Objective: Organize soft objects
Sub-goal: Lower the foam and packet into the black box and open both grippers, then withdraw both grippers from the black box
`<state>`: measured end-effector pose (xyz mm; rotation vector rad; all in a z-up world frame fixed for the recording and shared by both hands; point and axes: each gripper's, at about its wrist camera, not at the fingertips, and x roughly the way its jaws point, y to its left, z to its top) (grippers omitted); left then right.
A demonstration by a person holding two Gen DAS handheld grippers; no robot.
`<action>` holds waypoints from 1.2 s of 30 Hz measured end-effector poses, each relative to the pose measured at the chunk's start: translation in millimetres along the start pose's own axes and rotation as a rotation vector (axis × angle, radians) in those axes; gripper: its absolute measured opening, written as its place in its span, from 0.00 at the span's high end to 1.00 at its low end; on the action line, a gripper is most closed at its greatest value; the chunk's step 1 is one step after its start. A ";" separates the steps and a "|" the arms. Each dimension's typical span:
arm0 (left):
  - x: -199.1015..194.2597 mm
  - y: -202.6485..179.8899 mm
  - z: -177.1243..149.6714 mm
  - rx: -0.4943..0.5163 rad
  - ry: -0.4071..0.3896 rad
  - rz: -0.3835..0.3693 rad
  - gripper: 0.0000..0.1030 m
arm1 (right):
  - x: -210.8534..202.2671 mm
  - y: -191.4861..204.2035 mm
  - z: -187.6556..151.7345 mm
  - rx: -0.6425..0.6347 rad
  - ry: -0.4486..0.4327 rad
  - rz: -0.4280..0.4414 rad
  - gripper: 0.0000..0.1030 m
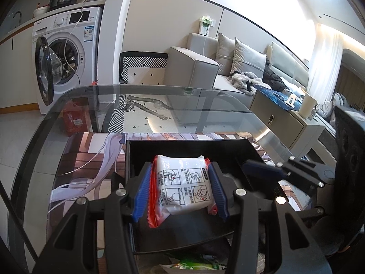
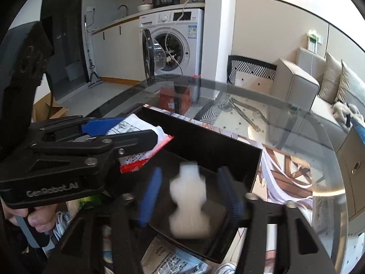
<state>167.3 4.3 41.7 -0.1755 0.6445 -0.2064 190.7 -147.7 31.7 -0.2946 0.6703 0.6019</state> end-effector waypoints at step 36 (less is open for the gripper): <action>-73.1 -11.4 -42.5 0.089 -0.091 0.096 0.00 | -93.6 -16.6 -69.3 0.144 -0.101 -0.116 0.01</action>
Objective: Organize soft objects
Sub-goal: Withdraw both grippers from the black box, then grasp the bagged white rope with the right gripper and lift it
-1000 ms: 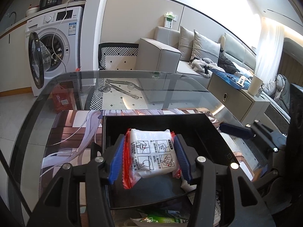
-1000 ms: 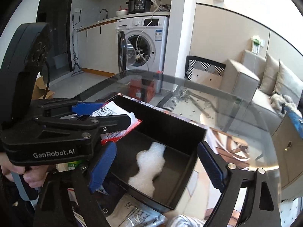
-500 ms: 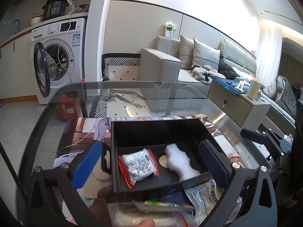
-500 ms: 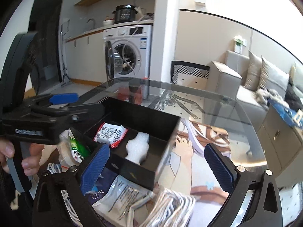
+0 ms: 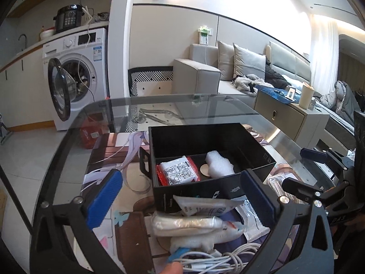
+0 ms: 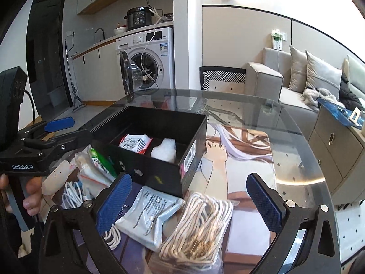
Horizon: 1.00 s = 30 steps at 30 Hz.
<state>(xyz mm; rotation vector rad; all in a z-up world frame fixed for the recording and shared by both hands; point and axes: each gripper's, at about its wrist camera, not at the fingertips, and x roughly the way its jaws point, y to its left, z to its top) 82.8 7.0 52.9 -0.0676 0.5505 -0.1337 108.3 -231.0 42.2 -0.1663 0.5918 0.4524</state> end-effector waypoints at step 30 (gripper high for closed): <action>-13.6 12.3 -31.1 0.009 0.046 0.041 0.00 | 31.7 -21.6 -34.1 0.093 0.197 -0.071 0.01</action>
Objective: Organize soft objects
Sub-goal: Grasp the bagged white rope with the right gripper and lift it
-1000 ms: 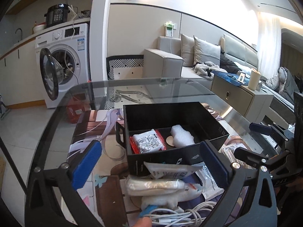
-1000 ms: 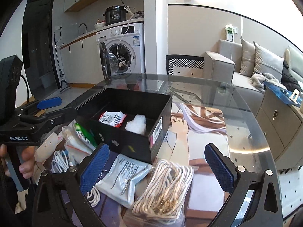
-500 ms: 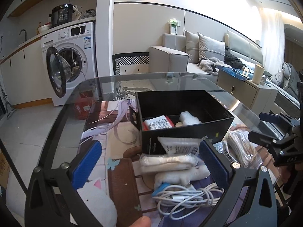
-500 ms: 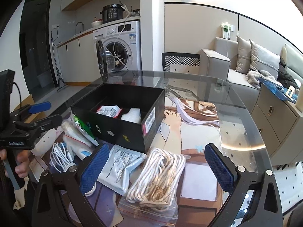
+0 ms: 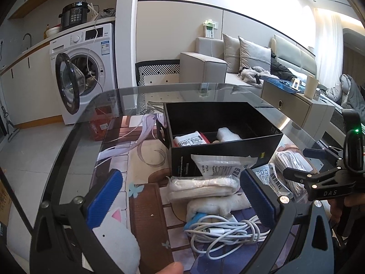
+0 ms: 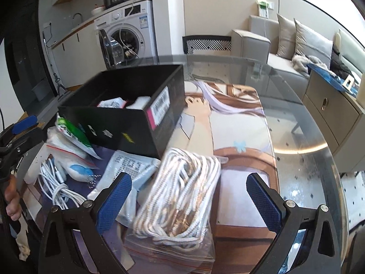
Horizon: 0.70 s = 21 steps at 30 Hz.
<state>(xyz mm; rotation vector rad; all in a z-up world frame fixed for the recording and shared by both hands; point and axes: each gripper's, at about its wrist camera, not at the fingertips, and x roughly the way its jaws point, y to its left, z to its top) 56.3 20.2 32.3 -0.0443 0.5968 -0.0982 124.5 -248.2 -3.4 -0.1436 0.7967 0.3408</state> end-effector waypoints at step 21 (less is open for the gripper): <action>5.1 -3.2 -3.0 0.014 0.020 -0.008 0.00 | 19.5 -8.5 -7.2 -0.003 0.104 -0.046 0.02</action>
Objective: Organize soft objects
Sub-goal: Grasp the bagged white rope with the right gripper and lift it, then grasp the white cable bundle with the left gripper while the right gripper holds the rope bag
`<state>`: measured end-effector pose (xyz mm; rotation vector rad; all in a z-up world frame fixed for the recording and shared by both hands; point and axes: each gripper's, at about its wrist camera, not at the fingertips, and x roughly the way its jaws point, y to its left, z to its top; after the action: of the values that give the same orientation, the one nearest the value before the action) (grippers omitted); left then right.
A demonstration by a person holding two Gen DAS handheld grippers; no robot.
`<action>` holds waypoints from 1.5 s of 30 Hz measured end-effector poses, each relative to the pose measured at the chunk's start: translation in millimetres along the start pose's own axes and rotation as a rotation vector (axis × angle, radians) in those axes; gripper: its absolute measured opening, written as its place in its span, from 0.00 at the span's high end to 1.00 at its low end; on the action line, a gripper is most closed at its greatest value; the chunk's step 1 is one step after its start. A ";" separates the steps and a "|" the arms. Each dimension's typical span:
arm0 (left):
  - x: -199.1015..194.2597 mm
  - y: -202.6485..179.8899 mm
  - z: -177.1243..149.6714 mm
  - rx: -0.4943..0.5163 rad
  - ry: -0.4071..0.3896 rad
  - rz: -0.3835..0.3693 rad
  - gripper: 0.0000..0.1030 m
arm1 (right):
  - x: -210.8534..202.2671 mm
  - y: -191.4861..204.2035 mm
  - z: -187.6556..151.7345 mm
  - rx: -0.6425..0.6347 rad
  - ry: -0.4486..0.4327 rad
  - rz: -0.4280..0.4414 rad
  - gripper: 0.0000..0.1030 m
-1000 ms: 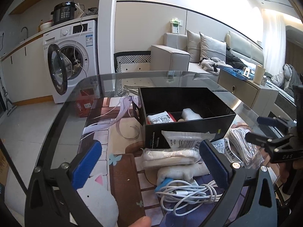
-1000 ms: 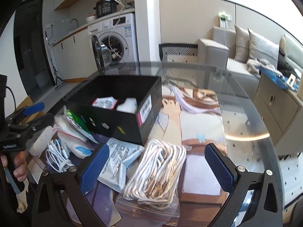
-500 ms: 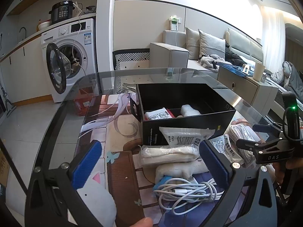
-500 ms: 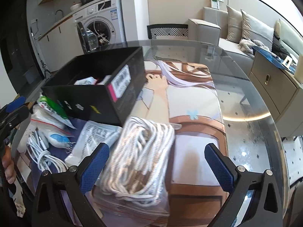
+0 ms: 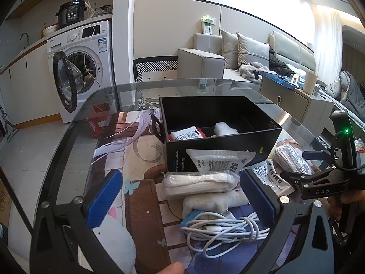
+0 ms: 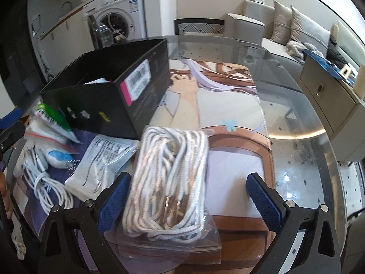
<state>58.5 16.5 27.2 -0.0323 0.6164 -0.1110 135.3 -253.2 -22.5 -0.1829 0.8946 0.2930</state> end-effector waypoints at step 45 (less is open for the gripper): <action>-2.3 -22.3 -29.5 0.038 0.146 -0.167 0.00 | -62.8 14.0 8.2 -0.035 -0.254 0.102 0.57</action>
<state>37.5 -5.3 5.8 -0.0390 0.7566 -0.2890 99.8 -248.7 31.6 -0.1287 0.6480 0.4175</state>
